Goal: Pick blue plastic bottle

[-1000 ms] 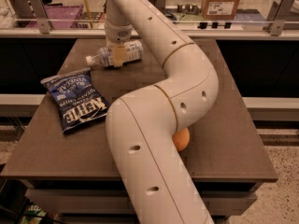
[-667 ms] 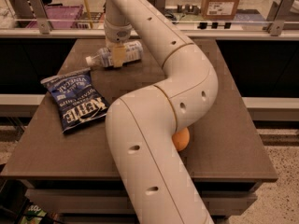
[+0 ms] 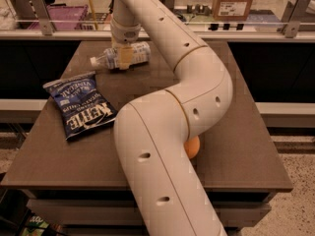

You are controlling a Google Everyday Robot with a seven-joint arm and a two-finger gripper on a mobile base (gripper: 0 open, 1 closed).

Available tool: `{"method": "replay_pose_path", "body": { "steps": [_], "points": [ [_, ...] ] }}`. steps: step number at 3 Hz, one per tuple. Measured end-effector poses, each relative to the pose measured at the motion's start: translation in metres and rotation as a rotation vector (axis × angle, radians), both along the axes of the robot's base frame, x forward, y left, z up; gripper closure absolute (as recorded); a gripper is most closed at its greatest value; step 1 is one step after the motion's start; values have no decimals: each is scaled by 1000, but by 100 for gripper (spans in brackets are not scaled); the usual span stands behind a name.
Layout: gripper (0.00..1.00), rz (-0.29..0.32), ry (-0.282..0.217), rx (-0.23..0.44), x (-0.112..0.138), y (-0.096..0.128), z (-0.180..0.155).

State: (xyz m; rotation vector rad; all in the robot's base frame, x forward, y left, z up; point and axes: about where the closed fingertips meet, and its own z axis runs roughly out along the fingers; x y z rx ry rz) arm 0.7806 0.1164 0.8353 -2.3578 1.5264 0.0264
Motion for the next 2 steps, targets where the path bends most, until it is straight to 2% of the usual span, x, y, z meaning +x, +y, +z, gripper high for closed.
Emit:
{"method": "replay_pose_path", "body": {
  "steps": [2],
  "points": [
    [100, -25, -70, 53, -2, -21, 38]
  ]
}}
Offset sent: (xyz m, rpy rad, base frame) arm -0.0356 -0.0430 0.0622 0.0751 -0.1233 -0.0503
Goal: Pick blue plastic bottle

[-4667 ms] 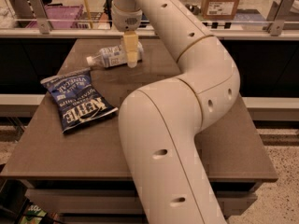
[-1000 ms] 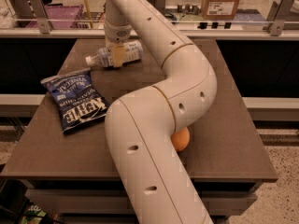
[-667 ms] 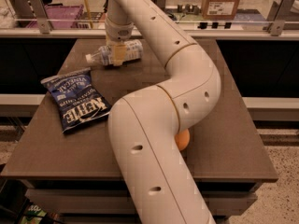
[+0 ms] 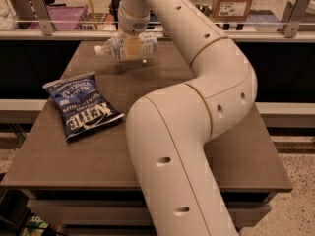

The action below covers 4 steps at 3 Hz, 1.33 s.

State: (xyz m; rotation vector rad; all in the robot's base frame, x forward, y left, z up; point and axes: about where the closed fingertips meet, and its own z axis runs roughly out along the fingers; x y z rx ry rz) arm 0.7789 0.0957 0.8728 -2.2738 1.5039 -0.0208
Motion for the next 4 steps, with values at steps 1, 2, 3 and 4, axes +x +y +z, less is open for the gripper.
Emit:
{"method": "replay_pose_path", "body": {
  "steps": [1, 2, 3, 4],
  "points": [
    [100, -19, -41, 17, -6, -12, 23],
    [100, -30, -90, 37, -13, -24, 45],
    [100, -37, -134, 63, -19, -36, 65],
    [100, -46, -171, 87, -23, -48, 82]
  ]
}}
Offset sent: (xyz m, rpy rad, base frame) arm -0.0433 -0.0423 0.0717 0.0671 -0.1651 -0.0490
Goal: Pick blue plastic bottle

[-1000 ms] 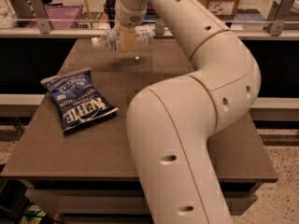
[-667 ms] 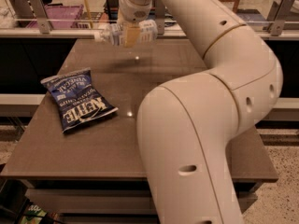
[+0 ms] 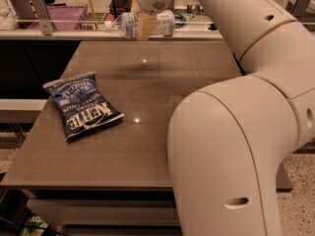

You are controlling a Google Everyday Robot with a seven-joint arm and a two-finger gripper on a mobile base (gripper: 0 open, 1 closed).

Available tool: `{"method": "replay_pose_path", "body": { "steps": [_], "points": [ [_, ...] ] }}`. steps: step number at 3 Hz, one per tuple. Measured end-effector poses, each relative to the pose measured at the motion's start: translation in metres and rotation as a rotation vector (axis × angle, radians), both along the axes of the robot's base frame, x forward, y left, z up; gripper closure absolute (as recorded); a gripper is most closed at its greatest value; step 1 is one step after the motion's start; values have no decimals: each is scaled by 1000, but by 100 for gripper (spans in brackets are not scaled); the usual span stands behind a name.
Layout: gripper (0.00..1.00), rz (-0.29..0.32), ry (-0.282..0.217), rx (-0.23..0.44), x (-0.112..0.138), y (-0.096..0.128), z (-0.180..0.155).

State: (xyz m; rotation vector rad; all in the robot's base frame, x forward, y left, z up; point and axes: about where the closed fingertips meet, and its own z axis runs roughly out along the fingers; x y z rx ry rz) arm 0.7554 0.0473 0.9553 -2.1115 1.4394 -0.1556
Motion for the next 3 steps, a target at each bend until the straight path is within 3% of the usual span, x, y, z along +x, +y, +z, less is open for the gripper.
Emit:
{"method": "replay_pose_path", "body": {
  "steps": [2, 3],
  "points": [
    [100, -32, -99, 35, -22, -25, 49],
    [100, -32, -99, 35, -22, -25, 49]
  ]
}}
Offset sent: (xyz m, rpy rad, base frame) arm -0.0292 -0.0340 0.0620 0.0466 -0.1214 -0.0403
